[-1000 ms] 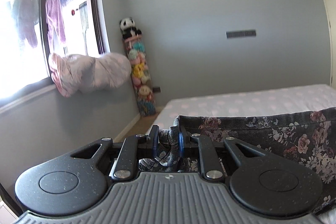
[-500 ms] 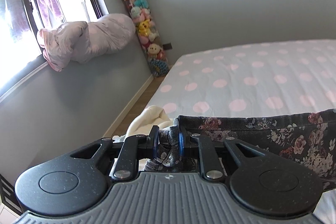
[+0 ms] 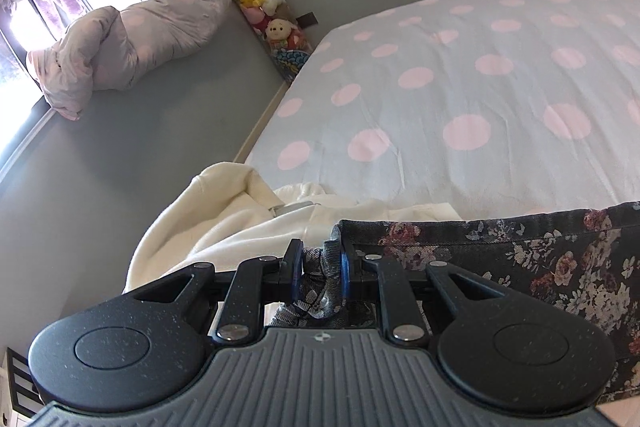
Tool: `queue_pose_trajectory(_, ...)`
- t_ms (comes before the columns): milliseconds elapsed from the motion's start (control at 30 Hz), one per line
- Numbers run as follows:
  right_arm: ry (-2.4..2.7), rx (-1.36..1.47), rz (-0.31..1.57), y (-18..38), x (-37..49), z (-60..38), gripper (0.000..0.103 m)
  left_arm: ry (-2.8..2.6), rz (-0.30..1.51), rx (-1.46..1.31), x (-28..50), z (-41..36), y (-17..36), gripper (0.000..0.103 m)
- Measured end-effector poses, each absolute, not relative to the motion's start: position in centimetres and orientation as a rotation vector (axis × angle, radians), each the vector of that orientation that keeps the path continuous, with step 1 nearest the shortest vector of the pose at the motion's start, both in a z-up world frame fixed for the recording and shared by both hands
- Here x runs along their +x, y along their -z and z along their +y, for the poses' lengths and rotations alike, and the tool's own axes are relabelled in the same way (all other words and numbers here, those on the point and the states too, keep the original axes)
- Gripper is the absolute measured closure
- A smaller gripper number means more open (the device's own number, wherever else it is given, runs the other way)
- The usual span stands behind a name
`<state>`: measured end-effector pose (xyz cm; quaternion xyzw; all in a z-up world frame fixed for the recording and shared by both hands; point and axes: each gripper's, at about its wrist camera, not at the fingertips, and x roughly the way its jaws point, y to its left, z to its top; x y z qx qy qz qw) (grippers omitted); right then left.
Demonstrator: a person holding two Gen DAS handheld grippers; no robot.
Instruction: Fold clothes
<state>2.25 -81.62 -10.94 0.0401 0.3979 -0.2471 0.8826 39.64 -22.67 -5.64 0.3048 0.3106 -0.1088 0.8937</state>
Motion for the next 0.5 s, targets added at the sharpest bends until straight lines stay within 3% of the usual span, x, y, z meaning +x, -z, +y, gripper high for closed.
queue_pose_trajectory(33, 0.538, 0.101, 0.8, 10.4, 1.5, -82.1, 0.029, 0.225, 0.647, 0.637, 39.8, -22.9, 5.9, 0.087)
queue_pose_trajectory(67, 0.56, 0.12, 0.774, 9.8, 0.8, -82.6, 0.027, 0.226, 0.652, 0.635, 39.8, -23.0, 6.1, 0.087)
queue_pose_trajectory(367, 0.616, 0.454, 0.824, 12.1, -5.5, -85.5, 0.03, 0.203, 0.666, 0.633, 39.5, -23.9, 6.1, 0.087)
queue_pose_trajectory(500, 0.628, 0.619, 0.837, 15.2, -6.1, -85.5, 0.048, 0.194, 0.675, 0.625, 39.1, -23.8, 5.8, 0.087)
